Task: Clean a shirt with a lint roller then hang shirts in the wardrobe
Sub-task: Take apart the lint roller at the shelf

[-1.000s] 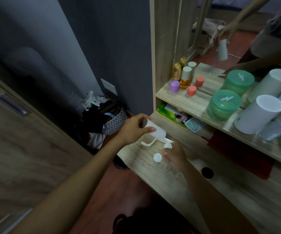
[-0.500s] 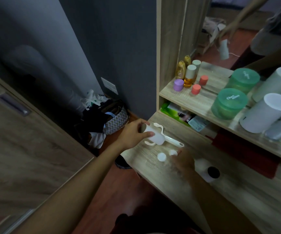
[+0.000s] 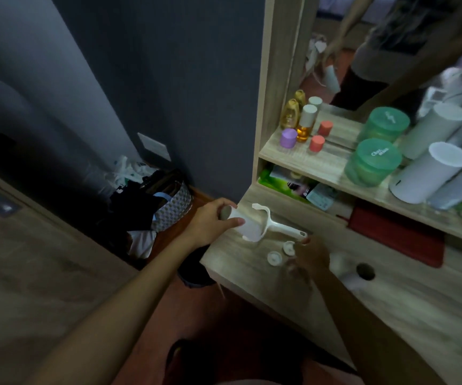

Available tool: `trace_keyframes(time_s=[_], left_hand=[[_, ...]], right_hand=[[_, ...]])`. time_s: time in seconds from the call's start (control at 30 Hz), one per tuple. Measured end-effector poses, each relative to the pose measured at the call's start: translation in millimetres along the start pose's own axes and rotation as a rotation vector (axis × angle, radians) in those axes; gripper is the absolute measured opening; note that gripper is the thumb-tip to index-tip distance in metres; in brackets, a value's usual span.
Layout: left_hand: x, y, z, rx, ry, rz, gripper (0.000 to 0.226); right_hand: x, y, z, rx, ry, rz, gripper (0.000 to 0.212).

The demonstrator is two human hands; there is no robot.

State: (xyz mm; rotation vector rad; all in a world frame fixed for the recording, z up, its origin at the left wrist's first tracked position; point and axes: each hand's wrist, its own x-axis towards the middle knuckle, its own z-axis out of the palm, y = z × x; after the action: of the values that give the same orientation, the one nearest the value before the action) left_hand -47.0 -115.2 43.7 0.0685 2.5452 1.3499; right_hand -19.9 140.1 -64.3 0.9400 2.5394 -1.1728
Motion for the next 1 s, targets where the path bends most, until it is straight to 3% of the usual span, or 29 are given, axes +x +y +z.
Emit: trace_keyframes(time_s=[0.23,0.37,0.63,0.87,1.0], left_hand=[[12.5,-20.8,-70.7,0.059,0.015,0.086,0.035],[-2.0,-58.4,-107.7,-0.129,0.104,-0.001,0.031],[-28.7,-161.9,-164.4,-0.151,0.114,-0.209,0.029],[-22.0,-228.2,-170.8,-0.213,0.134,-0.400,0.033],[-27.6,-309.0,-141.7,-0.240,0.118,-0.511,0.026]], right_hand=[[-54.7,-66.7,24.6,0.213,0.194,-0.105,0.017],[-94.7,-116.3,65.5,0.331,0.093,-0.226,0.028],[-156.7,-168.2,187.1,0.300,-0.118,-0.288,0.052],[-139.9,-147.1,268.8,0.123,-0.252,-0.238,0.050],[-124.1,-104.8,322.8,0.023,-0.299,-0.167,0.049]])
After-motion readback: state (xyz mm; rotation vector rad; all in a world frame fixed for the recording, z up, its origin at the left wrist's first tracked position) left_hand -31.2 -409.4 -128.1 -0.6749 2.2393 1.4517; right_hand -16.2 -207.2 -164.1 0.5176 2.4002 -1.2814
